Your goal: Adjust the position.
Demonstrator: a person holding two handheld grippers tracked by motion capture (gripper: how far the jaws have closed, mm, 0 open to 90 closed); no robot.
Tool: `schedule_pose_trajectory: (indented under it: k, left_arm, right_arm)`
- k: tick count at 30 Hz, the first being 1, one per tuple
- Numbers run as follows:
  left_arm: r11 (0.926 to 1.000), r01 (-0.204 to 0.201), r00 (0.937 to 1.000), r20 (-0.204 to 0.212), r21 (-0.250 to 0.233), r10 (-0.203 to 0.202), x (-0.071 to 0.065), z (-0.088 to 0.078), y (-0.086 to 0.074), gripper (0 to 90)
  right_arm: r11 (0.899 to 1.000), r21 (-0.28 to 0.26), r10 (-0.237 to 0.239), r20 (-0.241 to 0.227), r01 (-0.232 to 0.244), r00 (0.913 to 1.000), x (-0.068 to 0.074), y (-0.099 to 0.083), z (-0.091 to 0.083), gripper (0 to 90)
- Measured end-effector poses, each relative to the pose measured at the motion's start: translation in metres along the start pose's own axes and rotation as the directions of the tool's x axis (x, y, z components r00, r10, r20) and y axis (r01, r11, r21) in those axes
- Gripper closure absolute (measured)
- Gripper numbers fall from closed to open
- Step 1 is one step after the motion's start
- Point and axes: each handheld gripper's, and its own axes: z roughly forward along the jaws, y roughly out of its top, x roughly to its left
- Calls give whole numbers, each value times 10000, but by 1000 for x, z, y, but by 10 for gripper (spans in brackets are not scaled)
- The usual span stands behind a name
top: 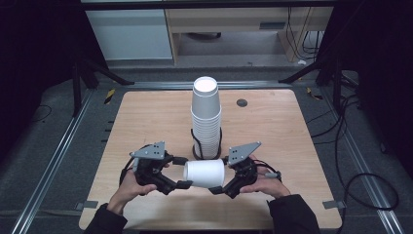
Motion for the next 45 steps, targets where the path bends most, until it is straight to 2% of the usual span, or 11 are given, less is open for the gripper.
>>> schedule_pose_trajectory:
  k: [3,5,8,9,12,15,22,28,34,42,45]
  left_arm:
    - [9978,-77,9996,-253,662,94,2,1,-2,148]
    - [9924,-126,9987,-481,1224,186,5,6,-6,136]
    - [9822,-213,9975,-622,1867,334,6,14,-10,123]
    - [9751,-269,9966,-703,2200,434,6,18,-11,122]
    - [9635,-446,9960,-631,2640,634,5,26,-12,114]
    - [9569,-599,9962,-443,2842,756,3,31,-12,113]
    - [9400,-809,9937,-469,3314,1021,-1,37,-12,119]
    - [9150,-994,9919,-340,3910,1223,-3,46,-15,130]
    - [8970,-995,9911,-376,4308,1280,-3,53,-18,148]
    - [8892,-1147,9899,-246,4429,1399,-4,55,-19,216]
    - [8910,-1193,9886,-309,4381,1476,-4,55,-19,220]
  right_arm:
    - [9994,321,-98,164,93,9998,-1,-2,-1,92]
    - [9985,541,-122,199,111,9997,-2,-2,0,92]
    - [9961,854,-228,299,201,9993,-2,-3,3,92]
    - [9953,944,-239,328,207,9992,-2,-3,5,92]
    - [9912,1291,-340,401,286,9986,-3,-5,10,91]
    - [9845,1711,-473,448,389,9979,-3,-6,16,91]
    - [9700,2365,-646,283,561,9975,0,-8,29,92]
    - [9559,2839,-849,227,750,9961,2,-7,41,92]
    - [9509,2942,-1052,167,957,9943,4,-4,47,92]
    - [9503,2935,-1114,89,1039,9937,5,-3,49,92]
    - [9506,2924,-1131,131,1043,9935,5,-3,50,88]
